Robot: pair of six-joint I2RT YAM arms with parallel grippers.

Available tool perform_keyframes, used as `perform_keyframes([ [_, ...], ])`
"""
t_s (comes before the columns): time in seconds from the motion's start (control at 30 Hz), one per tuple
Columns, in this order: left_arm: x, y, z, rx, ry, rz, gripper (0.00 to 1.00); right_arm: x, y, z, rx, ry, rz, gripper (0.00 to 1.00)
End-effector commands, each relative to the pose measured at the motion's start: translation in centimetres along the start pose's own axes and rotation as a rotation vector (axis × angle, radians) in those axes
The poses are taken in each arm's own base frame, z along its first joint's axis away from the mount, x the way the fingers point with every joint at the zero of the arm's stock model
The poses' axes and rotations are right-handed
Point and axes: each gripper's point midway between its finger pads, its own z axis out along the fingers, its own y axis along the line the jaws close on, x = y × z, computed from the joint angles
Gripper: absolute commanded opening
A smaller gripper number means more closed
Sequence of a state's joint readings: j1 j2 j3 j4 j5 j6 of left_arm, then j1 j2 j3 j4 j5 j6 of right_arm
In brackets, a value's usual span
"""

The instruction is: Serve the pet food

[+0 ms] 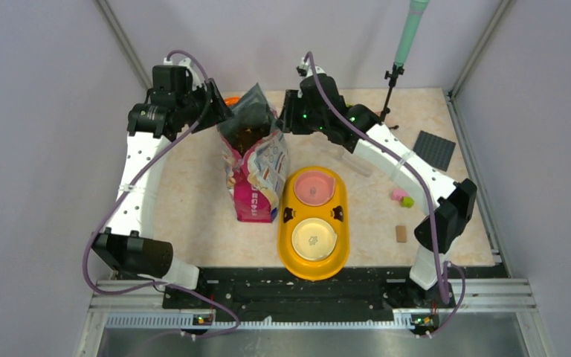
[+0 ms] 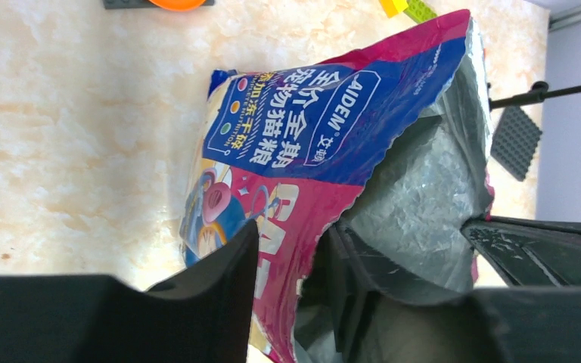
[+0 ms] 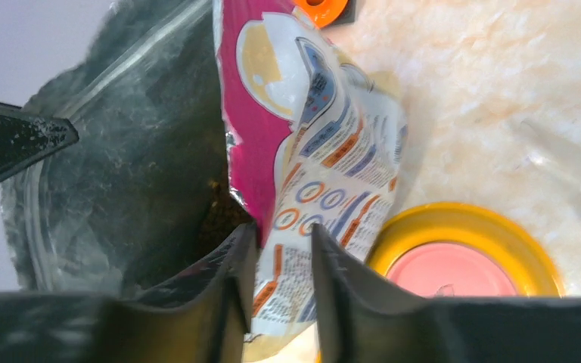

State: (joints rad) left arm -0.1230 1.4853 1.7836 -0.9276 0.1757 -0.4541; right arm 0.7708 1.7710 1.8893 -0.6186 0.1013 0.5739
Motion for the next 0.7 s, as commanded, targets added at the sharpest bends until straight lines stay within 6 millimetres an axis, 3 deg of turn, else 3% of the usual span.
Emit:
perform_keyframes([
  [0.0,-0.7,-0.3,-0.7,-0.007,-0.033,0.045,0.7,-4.5,0.8,-2.2,-0.025,-0.107,-0.026,0.57],
  [0.03,-0.5,0.0,-0.7,-0.024,-0.027,0.06,0.71,-4.6,0.9,-2.1,-0.029,-0.104,-0.032,0.72],
  [0.07,-0.1,0.1,-0.6,-0.035,-0.018,0.071,0.72,-4.4,1.0,-1.9,-0.03,-0.095,-0.033,0.82],
  [0.13,0.5,0.2,-0.4,-0.041,0.006,0.085,0.72,-4.3,1.3,-1.5,-0.039,-0.079,-0.035,0.89],
  [0.33,2.0,0.9,0.6,-0.072,0.061,0.093,0.72,-4.1,2.8,-0.3,-0.082,-0.037,-0.052,0.92],
  [0.5,3.1,1.9,1.5,-0.11,0.1,0.091,0.71,-2.6,4.0,1.2,-0.104,0.028,-0.089,0.92],
  [0.6,3.8,2.5,2.1,-0.128,0.131,0.095,0.67,-1.2,3.4,2.4,-0.069,0.09,-0.092,0.93],
  [0.67,4.2,2.7,2.6,-0.128,0.142,0.096,0.57,-0.3,2.9,3.0,-0.052,0.118,-0.097,0.93],
])
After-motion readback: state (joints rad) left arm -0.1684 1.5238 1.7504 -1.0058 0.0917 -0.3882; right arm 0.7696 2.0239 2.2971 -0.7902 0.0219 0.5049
